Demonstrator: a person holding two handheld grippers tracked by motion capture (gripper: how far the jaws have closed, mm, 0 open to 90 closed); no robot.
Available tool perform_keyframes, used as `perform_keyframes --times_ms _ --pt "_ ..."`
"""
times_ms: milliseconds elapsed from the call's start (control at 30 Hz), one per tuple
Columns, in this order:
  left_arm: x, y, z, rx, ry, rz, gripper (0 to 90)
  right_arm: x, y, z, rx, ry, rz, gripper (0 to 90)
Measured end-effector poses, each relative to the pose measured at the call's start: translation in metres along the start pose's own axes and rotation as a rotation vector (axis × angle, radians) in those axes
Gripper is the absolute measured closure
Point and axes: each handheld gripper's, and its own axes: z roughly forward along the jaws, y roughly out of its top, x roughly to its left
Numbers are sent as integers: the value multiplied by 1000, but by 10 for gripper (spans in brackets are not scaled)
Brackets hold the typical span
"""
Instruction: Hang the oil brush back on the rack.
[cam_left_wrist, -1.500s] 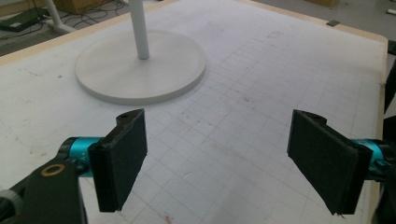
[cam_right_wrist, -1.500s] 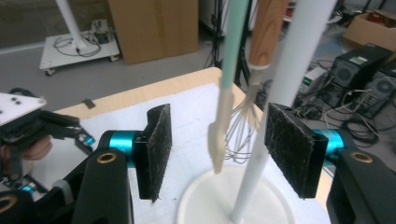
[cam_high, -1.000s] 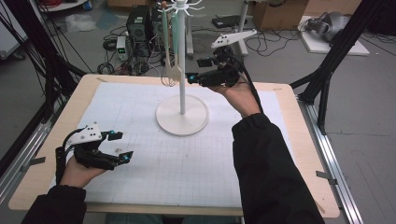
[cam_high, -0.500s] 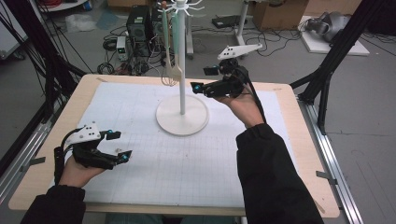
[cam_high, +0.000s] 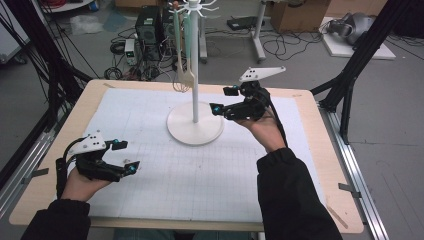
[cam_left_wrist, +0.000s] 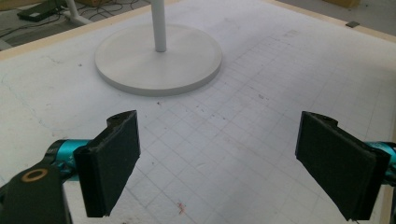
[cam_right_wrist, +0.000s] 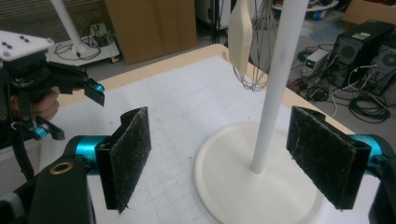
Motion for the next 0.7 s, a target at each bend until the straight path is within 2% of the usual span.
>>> perform_keyframes --times_ms 233,700 --pt "-2 2 0 7 8 19 142 -2 -16 -1 -12 5 30 209" --pt "-1 1 1 9 7 5 139 0 -40 -7 -12 0 55 208"
